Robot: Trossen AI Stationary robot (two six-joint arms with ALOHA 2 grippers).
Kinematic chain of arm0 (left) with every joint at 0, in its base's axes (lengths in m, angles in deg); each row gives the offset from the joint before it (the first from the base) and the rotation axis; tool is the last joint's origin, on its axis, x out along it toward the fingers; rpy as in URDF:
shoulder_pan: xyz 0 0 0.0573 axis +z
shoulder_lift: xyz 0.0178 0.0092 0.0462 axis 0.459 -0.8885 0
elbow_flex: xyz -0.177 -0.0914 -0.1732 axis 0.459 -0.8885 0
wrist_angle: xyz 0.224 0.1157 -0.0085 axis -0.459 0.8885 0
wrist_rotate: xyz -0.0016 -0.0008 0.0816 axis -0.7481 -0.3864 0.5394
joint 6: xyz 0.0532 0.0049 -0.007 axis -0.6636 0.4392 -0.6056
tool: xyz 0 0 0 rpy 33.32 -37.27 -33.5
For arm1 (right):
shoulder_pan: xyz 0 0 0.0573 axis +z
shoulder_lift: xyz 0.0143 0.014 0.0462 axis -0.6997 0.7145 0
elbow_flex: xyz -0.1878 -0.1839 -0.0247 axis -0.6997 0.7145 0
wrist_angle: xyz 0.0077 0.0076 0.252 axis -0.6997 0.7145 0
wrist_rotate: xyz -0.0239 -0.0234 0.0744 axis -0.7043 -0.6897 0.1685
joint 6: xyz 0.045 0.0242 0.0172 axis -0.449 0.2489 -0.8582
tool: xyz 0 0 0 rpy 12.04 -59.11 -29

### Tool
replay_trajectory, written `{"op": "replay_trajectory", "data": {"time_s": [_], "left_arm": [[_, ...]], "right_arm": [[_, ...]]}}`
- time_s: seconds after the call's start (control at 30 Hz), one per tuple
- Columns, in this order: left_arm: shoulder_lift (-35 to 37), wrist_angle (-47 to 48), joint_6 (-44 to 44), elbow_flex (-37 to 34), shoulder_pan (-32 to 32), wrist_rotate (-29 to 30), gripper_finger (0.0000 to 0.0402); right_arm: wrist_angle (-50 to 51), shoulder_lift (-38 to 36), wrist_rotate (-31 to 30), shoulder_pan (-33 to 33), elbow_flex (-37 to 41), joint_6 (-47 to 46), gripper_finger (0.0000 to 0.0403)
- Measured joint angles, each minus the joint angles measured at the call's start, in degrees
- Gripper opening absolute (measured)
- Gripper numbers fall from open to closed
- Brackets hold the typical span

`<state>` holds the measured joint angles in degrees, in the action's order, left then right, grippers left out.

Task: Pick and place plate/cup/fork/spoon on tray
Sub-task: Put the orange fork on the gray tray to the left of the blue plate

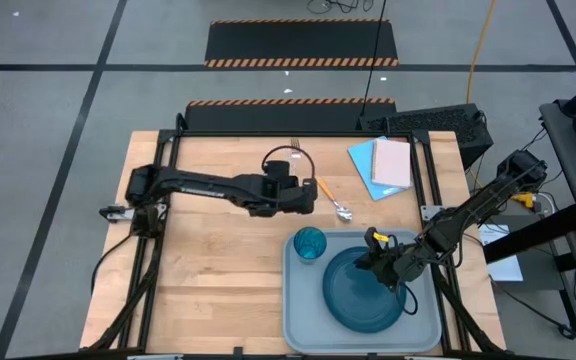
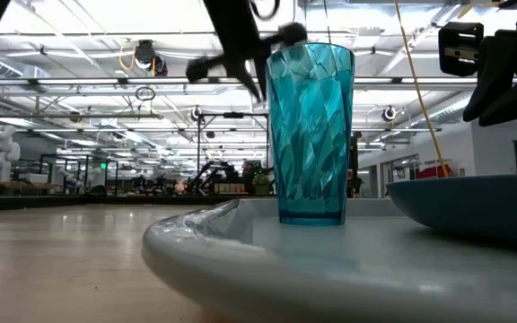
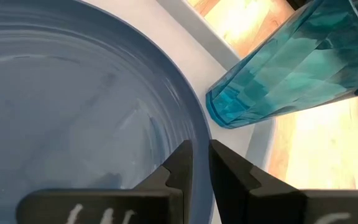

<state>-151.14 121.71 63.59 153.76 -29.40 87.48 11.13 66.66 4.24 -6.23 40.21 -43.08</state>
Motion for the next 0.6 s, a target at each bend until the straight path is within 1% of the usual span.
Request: {"op": "replay_trajectory", "data": {"time_s": [0.2,0.33,0.5,0.6], "left_arm": [[4.5,-3.9,-5.0,0.0,-4.9,2.8,0.001],[7.0,-9.7,-9.4,0.0,-8.9,3.1,0.0009],[7.6,-17.1,-13.6,0.0,-14.0,3.4,0.0009],[8.1,-21.3,-14.3,0.0,-16.8,3.9,0.0009]], "right_arm": [[0.0,0.0,0.0,0.0,0.0,0.0,0.0043],[0.0,0.0,0.0,0.0,0.0,0.0,0.0043],[0.0,0.0,0.0,0.0,0.0,0.0,0.0043],[0.0,0.0,0.0,0.0,0.0,0.0,0.0043]]}}
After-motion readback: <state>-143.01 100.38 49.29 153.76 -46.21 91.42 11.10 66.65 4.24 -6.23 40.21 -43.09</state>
